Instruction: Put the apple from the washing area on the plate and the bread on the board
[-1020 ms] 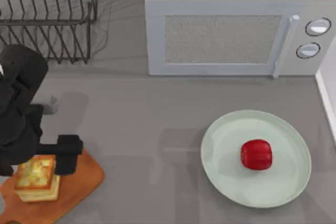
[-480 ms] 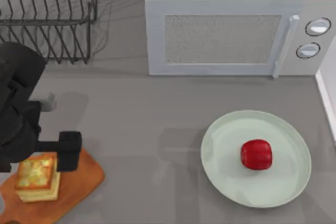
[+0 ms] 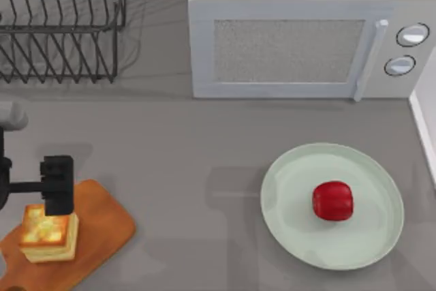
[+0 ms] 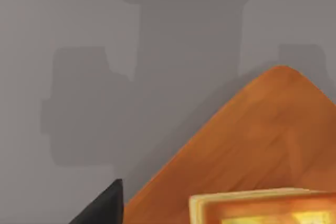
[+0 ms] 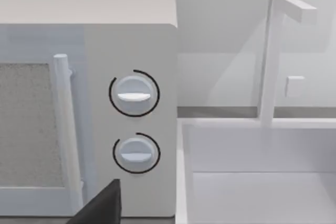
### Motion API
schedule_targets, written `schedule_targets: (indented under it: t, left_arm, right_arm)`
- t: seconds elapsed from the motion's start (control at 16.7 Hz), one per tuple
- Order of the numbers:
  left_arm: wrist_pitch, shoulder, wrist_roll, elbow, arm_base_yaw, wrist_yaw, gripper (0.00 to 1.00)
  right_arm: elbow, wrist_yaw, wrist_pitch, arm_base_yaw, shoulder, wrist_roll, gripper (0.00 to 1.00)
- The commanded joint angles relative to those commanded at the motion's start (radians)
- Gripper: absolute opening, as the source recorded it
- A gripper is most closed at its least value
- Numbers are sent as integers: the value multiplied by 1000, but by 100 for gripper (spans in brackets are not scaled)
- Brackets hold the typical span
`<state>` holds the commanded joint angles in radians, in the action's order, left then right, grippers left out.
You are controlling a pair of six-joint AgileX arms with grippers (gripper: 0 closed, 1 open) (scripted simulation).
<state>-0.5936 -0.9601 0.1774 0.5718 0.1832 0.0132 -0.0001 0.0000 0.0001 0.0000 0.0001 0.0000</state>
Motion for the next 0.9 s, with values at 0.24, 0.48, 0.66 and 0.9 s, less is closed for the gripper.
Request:
schedule_targets:
  t: [0.24, 0.48, 0.66, 0.9]
  left_arm:
    - [194, 325, -57, -188, -60, -4, 100]
    - [383, 632, -114, -371, -118, -9, 100]
    - [499, 816, -149, -482, -154, -12, 100]
    - [588, 951, -176, -566, -181, -13, 100]
  right_arm:
    - [0, 0, 0, 0, 0, 0, 100]
    - [0, 0, 0, 0, 0, 0, 100]
    - [0, 0, 0, 0, 0, 0, 100]
    - [0, 0, 0, 0, 0, 0, 100]
